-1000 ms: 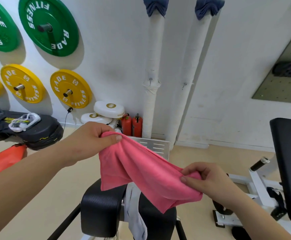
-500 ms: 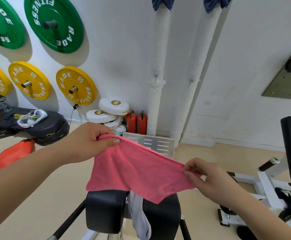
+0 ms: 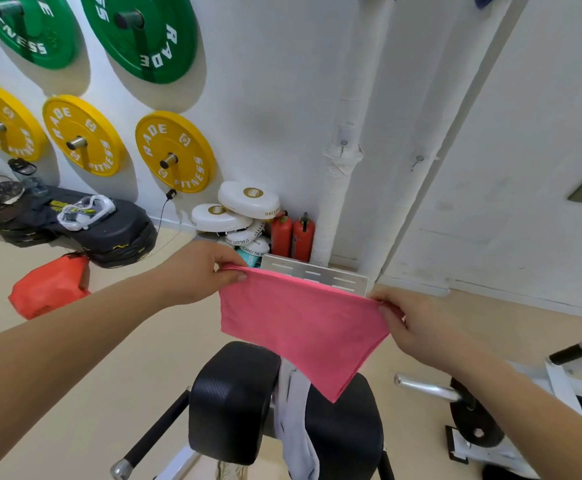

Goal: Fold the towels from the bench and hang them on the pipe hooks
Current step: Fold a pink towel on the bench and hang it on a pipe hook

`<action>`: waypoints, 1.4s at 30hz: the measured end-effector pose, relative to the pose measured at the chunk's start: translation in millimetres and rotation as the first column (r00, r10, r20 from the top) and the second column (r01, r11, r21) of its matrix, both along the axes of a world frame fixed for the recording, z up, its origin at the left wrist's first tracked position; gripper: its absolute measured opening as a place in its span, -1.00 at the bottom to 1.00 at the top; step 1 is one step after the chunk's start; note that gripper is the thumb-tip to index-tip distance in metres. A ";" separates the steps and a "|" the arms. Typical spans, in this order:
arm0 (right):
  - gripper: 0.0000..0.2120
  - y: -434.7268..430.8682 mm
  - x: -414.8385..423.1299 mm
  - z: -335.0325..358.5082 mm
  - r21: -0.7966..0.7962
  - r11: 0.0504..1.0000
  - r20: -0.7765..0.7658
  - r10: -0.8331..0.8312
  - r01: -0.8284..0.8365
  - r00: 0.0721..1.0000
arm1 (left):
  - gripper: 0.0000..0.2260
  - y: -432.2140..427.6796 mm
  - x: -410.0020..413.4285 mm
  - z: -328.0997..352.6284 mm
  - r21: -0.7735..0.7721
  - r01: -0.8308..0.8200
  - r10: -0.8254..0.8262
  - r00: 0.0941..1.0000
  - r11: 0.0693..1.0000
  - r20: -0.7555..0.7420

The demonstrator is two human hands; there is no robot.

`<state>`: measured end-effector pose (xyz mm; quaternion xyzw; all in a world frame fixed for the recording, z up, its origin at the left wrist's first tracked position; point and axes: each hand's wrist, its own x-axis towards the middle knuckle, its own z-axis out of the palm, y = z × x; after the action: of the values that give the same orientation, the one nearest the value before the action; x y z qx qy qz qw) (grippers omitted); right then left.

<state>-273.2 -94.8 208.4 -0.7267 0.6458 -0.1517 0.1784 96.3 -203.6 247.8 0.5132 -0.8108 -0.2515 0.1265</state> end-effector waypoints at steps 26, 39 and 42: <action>-0.89 121.4 69.7 -180.4 0.598 0.797 0.146 -0.208 0.081 0.967 | -0.74 148.6 113.7 -218.5 0.475 -0.131 0.108 0.991 0.870 0.076; -0.92 -10.9 85.5 -219.1 0.577 0.704 0.135 -0.581 0.413 0.803 | -0.85 16.3 53.9 -274.4 0.527 -0.397 0.427 0.902 0.752 0.070; -0.92 -28.7 83.8 -232.1 0.631 0.652 0.121 -0.617 0.420 0.778 | -0.86 -0.2 51.3 -293.7 0.544 -0.395 0.351 0.917 0.740 0.188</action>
<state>-189.4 -123.5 -23.8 -0.3839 0.8041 -0.1137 0.4395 147.6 -203.8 -45.9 0.6877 -0.5823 -0.4333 -0.0150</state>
